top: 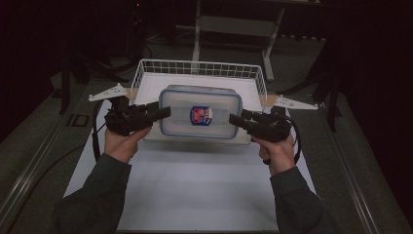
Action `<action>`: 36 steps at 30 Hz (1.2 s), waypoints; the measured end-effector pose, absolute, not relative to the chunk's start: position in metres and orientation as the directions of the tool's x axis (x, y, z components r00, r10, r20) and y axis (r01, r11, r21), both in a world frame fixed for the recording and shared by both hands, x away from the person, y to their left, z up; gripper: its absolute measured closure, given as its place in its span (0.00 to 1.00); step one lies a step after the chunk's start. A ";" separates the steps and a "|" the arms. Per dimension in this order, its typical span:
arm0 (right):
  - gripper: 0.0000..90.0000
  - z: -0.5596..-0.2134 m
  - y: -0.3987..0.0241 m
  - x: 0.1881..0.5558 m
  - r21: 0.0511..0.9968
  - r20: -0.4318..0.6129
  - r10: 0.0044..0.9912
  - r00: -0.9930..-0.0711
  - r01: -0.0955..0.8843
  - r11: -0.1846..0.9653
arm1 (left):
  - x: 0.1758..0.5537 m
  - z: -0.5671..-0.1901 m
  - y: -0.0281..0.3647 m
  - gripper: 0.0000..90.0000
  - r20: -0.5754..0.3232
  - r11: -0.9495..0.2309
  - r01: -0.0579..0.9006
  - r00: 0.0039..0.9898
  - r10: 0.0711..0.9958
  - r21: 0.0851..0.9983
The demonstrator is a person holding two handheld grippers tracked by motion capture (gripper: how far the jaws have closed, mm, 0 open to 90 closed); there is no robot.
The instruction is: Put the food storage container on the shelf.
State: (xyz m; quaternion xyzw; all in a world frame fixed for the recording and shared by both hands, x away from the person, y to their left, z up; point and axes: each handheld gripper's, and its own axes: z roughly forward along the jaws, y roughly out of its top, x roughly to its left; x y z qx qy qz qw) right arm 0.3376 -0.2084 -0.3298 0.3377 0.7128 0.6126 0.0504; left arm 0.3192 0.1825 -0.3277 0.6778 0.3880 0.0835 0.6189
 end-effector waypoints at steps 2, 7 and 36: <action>0.55 -0.328 -0.208 0.340 0.908 0.344 0.543 -0.767 0.419 0.017 | 0.322 -0.325 0.183 0.58 -0.367 0.073 0.418 0.685 0.629 0.906; 0.55 -0.326 -0.204 0.347 0.908 0.351 0.538 -0.767 0.418 0.004 | 0.329 -0.322 0.187 0.58 -0.382 0.111 0.409 0.673 0.633 0.906; 0.54 -0.328 -0.194 0.429 0.843 0.477 0.579 -0.661 0.531 -0.087 | 0.415 -0.337 0.189 0.57 -0.564 0.283 0.514 0.548 0.618 0.810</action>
